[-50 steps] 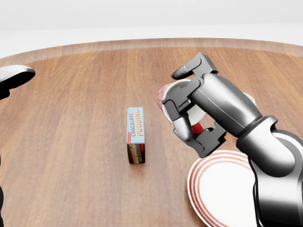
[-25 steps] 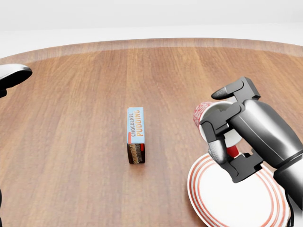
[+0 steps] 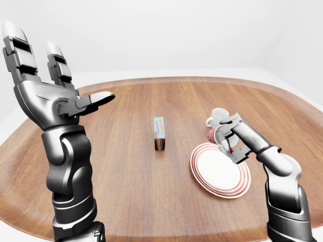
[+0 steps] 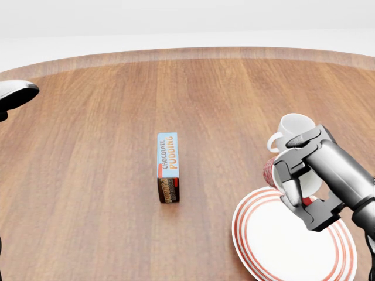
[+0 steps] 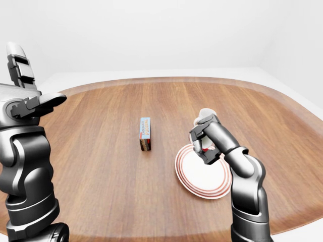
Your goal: Pick up the red mug and put it on the plate
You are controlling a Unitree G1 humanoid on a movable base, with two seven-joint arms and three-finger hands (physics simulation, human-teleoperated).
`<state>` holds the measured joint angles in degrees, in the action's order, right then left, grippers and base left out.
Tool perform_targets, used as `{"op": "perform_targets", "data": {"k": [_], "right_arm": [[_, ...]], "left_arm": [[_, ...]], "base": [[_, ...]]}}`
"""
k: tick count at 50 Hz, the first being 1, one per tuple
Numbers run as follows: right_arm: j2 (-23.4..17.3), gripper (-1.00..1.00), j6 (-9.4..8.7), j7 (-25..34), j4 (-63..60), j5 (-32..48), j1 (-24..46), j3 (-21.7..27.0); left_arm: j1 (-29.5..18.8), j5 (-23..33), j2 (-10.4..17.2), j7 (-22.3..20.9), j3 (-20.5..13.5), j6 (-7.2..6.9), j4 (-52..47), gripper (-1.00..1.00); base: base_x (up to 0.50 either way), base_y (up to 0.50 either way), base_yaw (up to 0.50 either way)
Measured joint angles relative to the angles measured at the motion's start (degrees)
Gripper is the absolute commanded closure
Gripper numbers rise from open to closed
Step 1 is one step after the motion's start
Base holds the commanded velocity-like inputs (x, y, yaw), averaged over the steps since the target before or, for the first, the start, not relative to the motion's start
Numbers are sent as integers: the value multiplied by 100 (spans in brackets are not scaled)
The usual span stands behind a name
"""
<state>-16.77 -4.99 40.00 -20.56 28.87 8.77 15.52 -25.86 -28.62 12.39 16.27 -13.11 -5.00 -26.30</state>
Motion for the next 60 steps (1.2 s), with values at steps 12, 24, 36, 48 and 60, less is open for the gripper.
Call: {"op": "perform_targets", "data": {"k": [12, 24, 36, 48, 60], "right_arm": [[-184, 100, 0, 0, 1102, -66, 180, -72], [-455, 100, 0, 0, 1816, 34, 415, -53], [-571, 100, -1, 0, 2614, 153, 709, -181], [-560, 100, -1, 0, 3353, 236, 912, -371], [-555, 100, -1, 1, 3933, 273, 1055, -498]], "left_arm": [[16, -2, -2, 0, -5, 0, 5, -98], [27, -5, 0, -5, -10, 0, 21, -98], [26, -8, 1, -5, -11, 0, 30, -98], [26, -5, -1, -1, -10, 0, 39, -98], [12, -13, 10, 9, -18, 0, 47, -98]], "base": [[0, 0, 0], [0, 0, 0], [0, 0, 0], [0, 0, 0], [0, 0, 0]]}}
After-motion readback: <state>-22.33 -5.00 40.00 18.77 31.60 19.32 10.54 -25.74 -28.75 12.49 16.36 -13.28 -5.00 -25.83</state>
